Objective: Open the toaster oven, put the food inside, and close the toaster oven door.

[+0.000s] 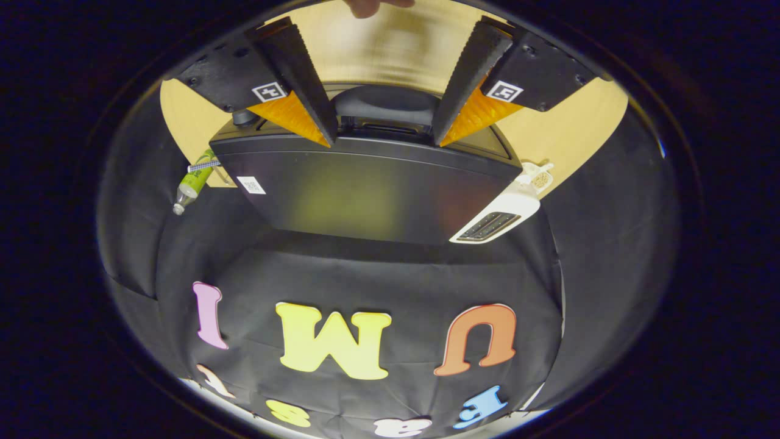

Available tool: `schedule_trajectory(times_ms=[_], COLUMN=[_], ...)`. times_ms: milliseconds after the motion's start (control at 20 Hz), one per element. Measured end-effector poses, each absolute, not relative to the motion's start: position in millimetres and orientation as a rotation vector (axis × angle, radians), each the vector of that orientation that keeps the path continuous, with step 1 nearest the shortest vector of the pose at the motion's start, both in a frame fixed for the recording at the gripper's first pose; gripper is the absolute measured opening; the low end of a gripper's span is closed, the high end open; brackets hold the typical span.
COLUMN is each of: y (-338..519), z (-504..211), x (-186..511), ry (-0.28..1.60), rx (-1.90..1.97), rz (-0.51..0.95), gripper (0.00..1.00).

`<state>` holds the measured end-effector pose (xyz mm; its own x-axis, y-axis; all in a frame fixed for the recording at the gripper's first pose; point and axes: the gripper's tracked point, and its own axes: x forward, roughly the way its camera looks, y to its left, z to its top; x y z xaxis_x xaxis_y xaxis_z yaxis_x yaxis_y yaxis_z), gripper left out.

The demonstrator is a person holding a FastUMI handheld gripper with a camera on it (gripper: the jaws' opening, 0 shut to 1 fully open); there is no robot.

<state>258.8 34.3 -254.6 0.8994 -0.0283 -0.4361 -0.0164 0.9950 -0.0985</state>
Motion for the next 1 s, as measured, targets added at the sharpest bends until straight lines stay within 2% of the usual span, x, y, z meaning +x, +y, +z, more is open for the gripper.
schedule_trajectory(times_ms=[300,500,850,1000], y=[34.2,38.0,39.1,37.4], z=[-257.6,-267.2,-312.2,-338.5], x=[254.1,224.1,168.5,151.2], ry=[0.446,0.45,0.48,0.555], rx=[-0.121,-0.175,-0.33,-0.256], rz=[0.018,0.035,0.037,0.057], gripper=[1.0,1.0,1.0,1.0])
